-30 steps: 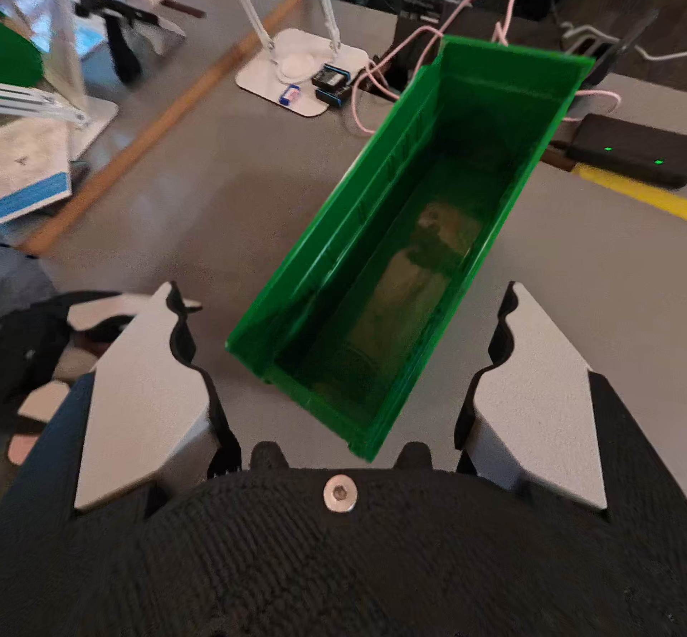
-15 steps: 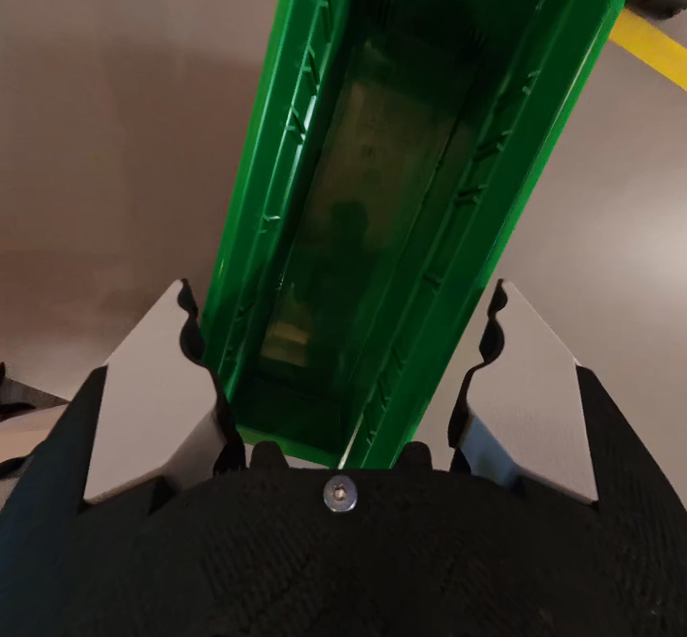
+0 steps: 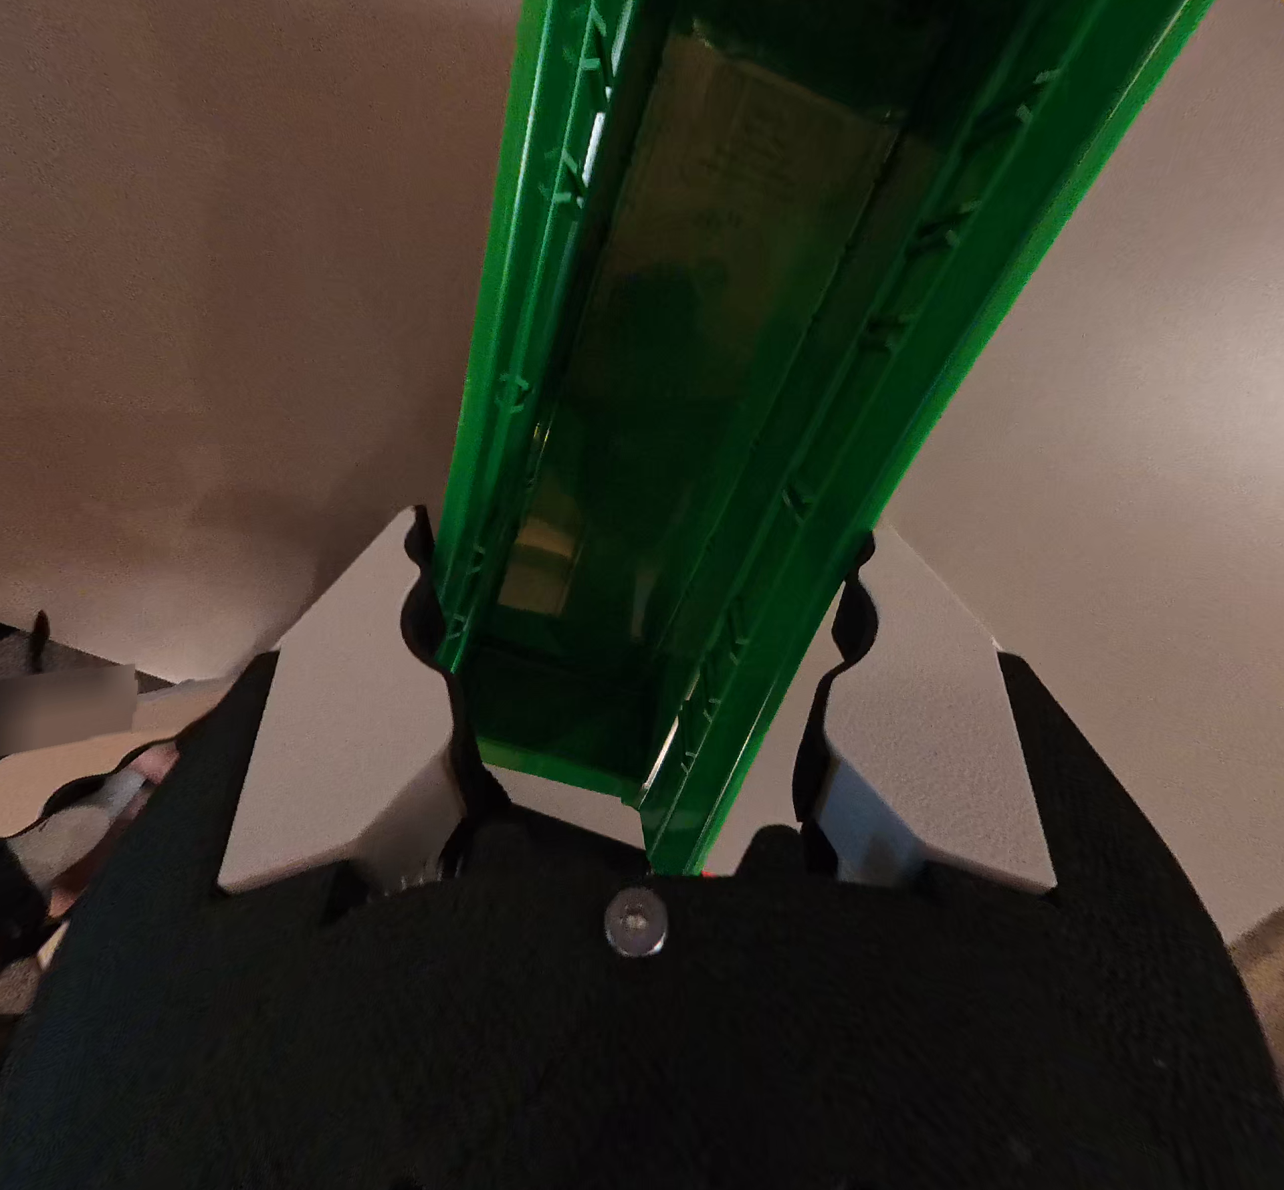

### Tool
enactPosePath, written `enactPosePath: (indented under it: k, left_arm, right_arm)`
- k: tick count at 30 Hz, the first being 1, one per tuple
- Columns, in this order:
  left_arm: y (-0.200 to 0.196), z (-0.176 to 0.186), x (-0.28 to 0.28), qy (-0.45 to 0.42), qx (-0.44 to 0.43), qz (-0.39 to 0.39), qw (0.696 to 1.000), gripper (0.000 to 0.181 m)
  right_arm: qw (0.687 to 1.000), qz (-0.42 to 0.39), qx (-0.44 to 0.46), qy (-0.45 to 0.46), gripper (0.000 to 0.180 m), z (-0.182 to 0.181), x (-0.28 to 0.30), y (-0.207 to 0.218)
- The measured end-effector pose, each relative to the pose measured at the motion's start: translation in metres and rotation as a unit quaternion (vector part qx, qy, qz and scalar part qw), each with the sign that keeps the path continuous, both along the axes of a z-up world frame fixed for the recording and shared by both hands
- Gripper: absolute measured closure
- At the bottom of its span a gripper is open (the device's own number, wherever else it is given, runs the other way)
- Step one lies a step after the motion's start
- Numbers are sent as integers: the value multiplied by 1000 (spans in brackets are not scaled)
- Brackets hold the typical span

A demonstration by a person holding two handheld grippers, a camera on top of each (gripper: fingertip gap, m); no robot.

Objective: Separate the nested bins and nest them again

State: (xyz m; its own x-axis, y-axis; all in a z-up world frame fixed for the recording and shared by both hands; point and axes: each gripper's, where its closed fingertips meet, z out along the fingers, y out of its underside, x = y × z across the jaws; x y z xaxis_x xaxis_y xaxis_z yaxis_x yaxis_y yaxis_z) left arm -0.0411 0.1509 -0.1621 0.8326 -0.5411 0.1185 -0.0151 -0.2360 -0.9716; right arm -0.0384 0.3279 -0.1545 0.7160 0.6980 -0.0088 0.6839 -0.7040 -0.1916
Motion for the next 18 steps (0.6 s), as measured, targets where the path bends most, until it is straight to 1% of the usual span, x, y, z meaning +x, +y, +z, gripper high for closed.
enactPosePath:
  k: [1,6,11,15,18]
  left_arm:
    - [0,0,0,0,-1,0,1000,94]
    - [1,-2,-1,-1,-2,2,1000,94]
    - [1,-2,-3,-1,-3,3,1000,94]
    - [1,-2,-3,-1,-3,4,1000,94]
    - [1,-3,-2,2,-5,5,1000,94]
  right_arm:
    - [1000,0,1,3,65,3,0,0]
    - [999,0,10,49,66,41,-5,1]
    - [994,7,25,103,66,95,8,0]
    - [991,-12,76,108,67,128,54,19]
    - [988,-41,97,110,67,138,105,38]
